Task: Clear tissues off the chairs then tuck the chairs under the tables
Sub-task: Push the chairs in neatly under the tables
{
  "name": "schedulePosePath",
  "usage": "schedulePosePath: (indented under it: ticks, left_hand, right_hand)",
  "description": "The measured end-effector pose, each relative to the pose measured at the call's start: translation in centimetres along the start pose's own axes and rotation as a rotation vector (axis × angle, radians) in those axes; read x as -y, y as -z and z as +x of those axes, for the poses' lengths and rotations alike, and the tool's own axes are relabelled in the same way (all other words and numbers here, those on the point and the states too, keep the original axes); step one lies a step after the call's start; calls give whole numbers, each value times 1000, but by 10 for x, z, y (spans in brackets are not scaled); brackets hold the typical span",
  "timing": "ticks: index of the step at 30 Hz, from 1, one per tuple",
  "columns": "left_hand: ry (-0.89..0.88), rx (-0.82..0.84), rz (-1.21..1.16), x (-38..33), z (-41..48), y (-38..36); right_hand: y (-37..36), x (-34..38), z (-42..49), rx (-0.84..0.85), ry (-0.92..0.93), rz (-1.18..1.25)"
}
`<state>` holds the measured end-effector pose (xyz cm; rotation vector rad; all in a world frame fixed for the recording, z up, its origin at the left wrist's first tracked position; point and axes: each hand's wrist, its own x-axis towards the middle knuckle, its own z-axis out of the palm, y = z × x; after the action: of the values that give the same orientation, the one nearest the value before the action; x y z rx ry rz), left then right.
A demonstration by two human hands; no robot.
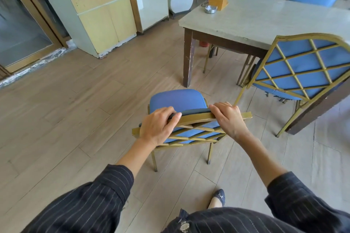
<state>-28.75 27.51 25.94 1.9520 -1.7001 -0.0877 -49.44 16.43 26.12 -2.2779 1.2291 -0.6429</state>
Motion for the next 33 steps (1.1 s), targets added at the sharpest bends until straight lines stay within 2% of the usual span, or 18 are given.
schedulePosePath:
  ticks: [3,5,8,9,17,33]
  left_hand:
    - [-36,37,-10,15,23,1]
    - [-54,43,2,19,38,-1]
    - [-59,60,-6,25,61,-6]
    - [-59,69,-8,27,69,-7]
    - [-85,92,-47,47,130,-22]
    - [-117,163,-87,108,252,-38]
  right_hand:
    - [0,-3,21,4,-150,134]
    - [0,-9,33,-34,-215,82]
    - [-6,-23,45,-98,-145,-240]
    - [-7,-28,51,-118,-139,-281]
    - [-23,-45,106,-375,-193,-262]
    - [-44,-32,218,-388,-468,-226]
